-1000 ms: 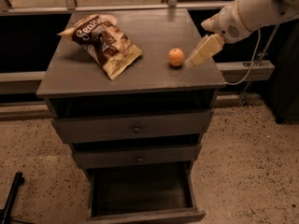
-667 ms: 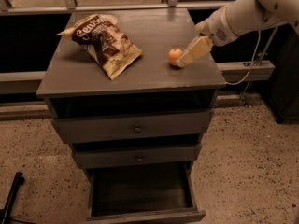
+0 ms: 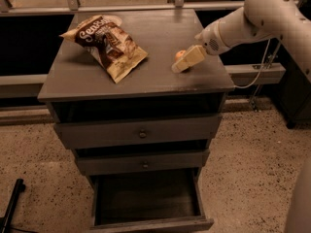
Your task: Place orange into bottom drawer
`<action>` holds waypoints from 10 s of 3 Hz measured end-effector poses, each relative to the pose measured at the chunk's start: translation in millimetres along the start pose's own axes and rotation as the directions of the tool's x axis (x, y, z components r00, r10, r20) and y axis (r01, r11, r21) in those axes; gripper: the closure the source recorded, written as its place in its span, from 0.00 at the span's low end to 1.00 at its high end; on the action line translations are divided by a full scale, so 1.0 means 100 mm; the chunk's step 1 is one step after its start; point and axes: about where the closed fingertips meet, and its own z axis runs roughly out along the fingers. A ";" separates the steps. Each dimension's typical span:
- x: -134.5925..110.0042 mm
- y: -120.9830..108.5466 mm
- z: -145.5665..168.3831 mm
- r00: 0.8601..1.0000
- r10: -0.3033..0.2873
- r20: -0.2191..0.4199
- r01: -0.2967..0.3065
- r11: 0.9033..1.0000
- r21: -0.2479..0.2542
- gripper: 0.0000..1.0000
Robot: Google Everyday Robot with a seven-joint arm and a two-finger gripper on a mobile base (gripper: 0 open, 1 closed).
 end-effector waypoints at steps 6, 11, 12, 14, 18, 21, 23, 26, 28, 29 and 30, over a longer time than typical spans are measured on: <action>0.24 1.10 -0.70 0.874 0.089 0.478 0.073 0.948 -0.309 1.00; 1.98 2.36 -0.33 0.959 -0.088 0.270 0.179 0.926 -0.333 1.00; 2.62 2.74 0.41 0.942 -0.054 0.330 0.171 0.926 -0.337 1.00; 3.64 3.19 1.48 0.936 0.041 0.350 0.120 0.897 -0.426 1.00; 4.15 2.57 2.67 0.897 -0.067 0.438 0.093 0.995 -0.038 1.00; 4.49 2.59 3.34 0.947 -0.148 0.285 0.171 0.984 -0.058 1.00; 5.08 2.47 4.17 0.966 -0.160 0.205 0.174 0.983 -0.053 1.00; 5.50 2.41 4.57 0.981 -0.059 0.183 0.079 0.992 -0.099 0.27; 5.49 2.42 4.56 0.981 -0.059 0.187 0.079 0.992 -0.101 0.00; 5.46 2.43 4.54 0.977 -0.055 0.204 0.079 0.991 -0.111 0.00; 5.31 2.34 4.23 0.969 -0.076 0.236 0.096 0.992 -0.077 0.00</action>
Offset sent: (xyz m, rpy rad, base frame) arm 0.0129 0.0221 -0.0416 0.0630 0.1155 -0.0363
